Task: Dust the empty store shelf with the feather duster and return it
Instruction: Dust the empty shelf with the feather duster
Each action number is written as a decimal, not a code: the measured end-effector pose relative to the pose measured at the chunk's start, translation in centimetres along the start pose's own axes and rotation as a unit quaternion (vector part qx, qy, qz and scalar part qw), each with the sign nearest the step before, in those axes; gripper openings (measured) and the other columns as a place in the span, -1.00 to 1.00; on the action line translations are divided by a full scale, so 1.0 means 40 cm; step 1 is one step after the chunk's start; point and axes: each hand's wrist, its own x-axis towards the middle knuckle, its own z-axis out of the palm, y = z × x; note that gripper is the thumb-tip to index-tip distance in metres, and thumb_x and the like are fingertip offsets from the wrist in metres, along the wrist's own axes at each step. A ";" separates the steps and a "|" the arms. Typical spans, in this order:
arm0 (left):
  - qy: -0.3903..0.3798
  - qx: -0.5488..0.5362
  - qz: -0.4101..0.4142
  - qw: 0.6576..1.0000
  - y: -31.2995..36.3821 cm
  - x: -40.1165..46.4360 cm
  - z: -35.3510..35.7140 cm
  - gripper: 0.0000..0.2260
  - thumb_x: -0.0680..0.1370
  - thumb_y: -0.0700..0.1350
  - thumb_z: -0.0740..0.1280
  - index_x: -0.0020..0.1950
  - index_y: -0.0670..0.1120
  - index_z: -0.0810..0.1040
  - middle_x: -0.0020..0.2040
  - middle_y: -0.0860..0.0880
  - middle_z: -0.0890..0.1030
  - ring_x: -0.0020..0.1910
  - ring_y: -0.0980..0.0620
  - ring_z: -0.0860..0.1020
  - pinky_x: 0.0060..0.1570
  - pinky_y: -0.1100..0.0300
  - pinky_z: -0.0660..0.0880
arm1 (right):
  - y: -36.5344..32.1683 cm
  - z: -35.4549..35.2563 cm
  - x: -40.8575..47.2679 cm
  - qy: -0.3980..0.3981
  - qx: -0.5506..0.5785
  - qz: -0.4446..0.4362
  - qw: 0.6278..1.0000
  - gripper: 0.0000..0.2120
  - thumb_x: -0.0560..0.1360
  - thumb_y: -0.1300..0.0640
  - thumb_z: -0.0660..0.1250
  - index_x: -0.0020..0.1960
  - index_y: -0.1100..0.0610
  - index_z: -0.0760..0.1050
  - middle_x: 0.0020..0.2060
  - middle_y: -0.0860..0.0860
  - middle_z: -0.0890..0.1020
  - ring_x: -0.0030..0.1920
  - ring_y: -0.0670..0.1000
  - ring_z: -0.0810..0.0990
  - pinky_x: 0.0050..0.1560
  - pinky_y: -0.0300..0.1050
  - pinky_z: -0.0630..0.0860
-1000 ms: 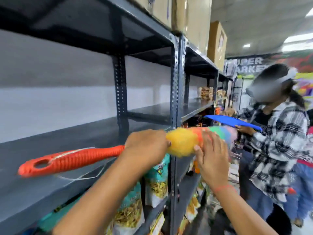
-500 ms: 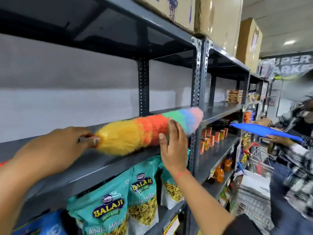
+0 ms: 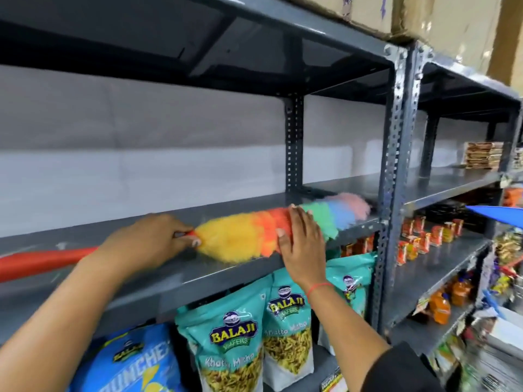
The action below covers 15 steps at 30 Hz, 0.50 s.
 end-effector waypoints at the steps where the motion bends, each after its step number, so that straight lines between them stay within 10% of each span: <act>1: 0.011 -0.004 -0.004 1.000 0.009 0.007 -0.002 -0.75 0.50 0.19 0.25 0.08 0.14 0.61 0.09 -0.01 0.66 0.04 -0.06 0.58 0.05 0.06 0.52 | 0.001 0.001 0.000 -0.002 -0.009 -0.001 1.000 -0.43 0.54 -0.13 -0.03 0.46 0.14 0.14 0.45 0.18 0.21 0.45 0.20 0.11 0.42 0.17 0.01; 8: 0.027 -0.054 0.020 0.998 0.048 0.034 0.008 -0.77 0.50 0.17 0.26 0.01 0.13 0.63 -0.12 0.00 0.58 -0.12 -0.07 0.52 -0.09 0.09 0.49 | -0.073 -0.033 0.011 0.141 0.043 0.044 0.988 -0.27 0.51 -0.33 -0.17 0.46 0.17 0.10 0.46 0.19 0.18 0.45 0.15 0.03 0.40 0.21 -0.08; 15: 0.036 0.059 -0.065 0.995 -0.077 0.018 -0.014 -0.74 0.53 0.15 0.23 0.06 0.06 0.60 0.09 -0.13 0.62 0.02 -0.15 0.55 -0.14 0.13 0.42 | -0.156 -0.007 0.011 0.088 0.023 0.054 0.994 -0.22 0.46 -0.37 -0.18 0.47 0.15 0.05 0.47 0.19 0.12 0.47 0.17 -0.03 0.42 0.24 -0.11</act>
